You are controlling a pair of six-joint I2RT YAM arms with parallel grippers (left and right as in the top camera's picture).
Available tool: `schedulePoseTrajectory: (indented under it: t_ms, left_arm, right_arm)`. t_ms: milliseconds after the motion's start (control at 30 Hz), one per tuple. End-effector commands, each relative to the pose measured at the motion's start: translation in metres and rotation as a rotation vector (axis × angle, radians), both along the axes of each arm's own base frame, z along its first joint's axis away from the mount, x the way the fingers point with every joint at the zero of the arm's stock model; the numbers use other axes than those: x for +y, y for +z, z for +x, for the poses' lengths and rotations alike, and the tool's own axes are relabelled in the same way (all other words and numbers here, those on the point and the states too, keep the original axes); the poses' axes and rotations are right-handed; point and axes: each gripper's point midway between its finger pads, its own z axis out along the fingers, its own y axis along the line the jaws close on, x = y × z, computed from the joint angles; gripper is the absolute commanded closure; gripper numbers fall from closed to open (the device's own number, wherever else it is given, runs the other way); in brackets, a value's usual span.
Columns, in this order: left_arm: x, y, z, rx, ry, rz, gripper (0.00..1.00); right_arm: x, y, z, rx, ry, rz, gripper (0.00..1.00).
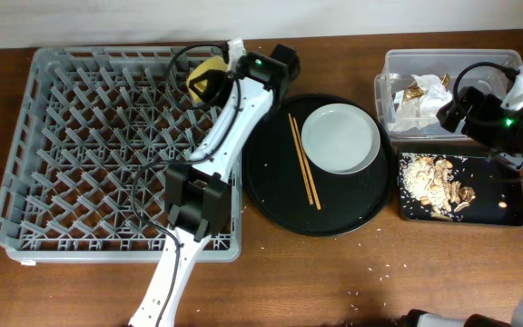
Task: Sort waste into correct bins and load items into the dishwasher rack
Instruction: 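Place the yellow bowl on its side in the rack with the left gripper, then grasp the white plate and stand it upright in the rack with the left gripper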
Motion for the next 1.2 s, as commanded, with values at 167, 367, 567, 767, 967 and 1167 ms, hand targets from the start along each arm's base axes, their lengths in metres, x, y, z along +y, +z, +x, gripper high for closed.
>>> schedulePoseTrajectory:
  t_ms: [167, 367, 567, 767, 967, 1167]
  left_arm:
    - [-0.087, -0.005, -0.008, 0.204, -0.274, -0.449, 0.36]
    - [-0.219, -0.001, -0.039, 0.357, -0.565, -1.112, 0.29]
    - [-0.246, -0.103, -0.029, 0.446, -0.535, -1.101, 0.29]
    - [-0.251, -0.147, -0.033, 0.509, -0.548, -1.06, 0.62]
    - [-0.239, -0.168, -0.042, 0.569, -0.503, -1.038, 0.99]
    - [-0.179, 0.06, -0.004, 0.147, -0.635, -1.004, 1.0]
  right_arm:
    - [-0.003, -0.003, -0.001, 0.009, 0.0, -0.013, 0.02]
    - [-0.003, -0.003, -0.001, 0.009, -0.001, -0.013, 0.02]
    - [-0.003, -0.003, -0.001, 0.009, -0.001, -0.013, 0.02]
    - [-0.003, -0.003, -0.001, 0.009, 0.0, -0.013, 0.01]
    - [-0.003, -0.003, -0.001, 0.009, -0.001, -0.013, 0.02]
    - [-0.003, -0.003, -0.001, 0.009, -0.001, -0.013, 0.02]
